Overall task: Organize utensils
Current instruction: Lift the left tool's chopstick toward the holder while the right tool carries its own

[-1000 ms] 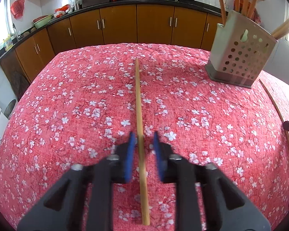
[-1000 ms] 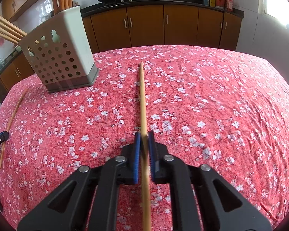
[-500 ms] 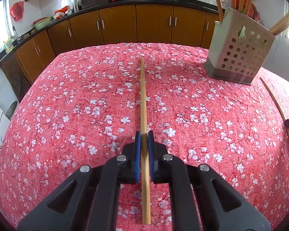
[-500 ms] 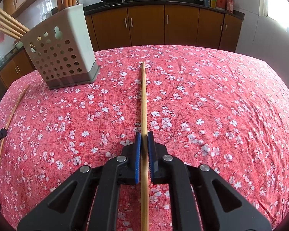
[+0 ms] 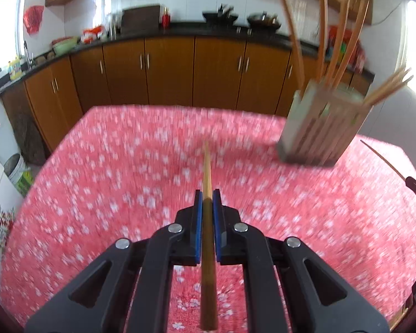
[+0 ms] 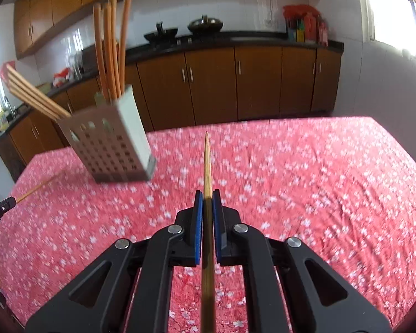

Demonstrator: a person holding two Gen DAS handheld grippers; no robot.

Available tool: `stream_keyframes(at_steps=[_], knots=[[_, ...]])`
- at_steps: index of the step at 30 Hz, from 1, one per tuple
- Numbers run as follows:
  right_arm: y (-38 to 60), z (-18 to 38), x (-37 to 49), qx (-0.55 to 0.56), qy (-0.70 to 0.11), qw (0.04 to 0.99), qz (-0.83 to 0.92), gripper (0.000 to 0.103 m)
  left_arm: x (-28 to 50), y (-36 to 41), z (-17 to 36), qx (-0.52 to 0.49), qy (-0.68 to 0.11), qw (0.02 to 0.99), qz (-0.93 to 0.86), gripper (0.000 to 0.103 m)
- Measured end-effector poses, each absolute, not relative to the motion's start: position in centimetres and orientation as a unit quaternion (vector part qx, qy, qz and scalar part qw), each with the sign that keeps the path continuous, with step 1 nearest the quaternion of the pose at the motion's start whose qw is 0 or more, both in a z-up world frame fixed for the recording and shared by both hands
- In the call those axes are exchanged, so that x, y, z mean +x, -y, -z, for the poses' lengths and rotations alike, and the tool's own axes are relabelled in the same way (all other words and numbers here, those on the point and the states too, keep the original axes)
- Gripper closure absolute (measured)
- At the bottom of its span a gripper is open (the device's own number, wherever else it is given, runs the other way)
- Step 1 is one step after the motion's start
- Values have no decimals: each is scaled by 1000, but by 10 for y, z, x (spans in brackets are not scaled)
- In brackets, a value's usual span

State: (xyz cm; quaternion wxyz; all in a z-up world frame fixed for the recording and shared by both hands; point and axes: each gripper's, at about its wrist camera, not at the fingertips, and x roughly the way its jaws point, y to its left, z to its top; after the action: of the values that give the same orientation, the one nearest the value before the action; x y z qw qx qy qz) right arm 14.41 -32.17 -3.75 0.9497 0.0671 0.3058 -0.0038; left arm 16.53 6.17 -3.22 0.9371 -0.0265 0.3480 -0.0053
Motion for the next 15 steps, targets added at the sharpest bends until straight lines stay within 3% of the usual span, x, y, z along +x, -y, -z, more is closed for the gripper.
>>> stream_keyframes(at_steps=[8, 15], knots=[[319, 26, 146, 60, -291, 955, 4, 95, 158, -62, -6, -28, -301, 953, 17, 95], [311, 80, 167, 53, -359, 932, 13, 95, 162, -60, 39, -38, -351, 936, 18, 95]])
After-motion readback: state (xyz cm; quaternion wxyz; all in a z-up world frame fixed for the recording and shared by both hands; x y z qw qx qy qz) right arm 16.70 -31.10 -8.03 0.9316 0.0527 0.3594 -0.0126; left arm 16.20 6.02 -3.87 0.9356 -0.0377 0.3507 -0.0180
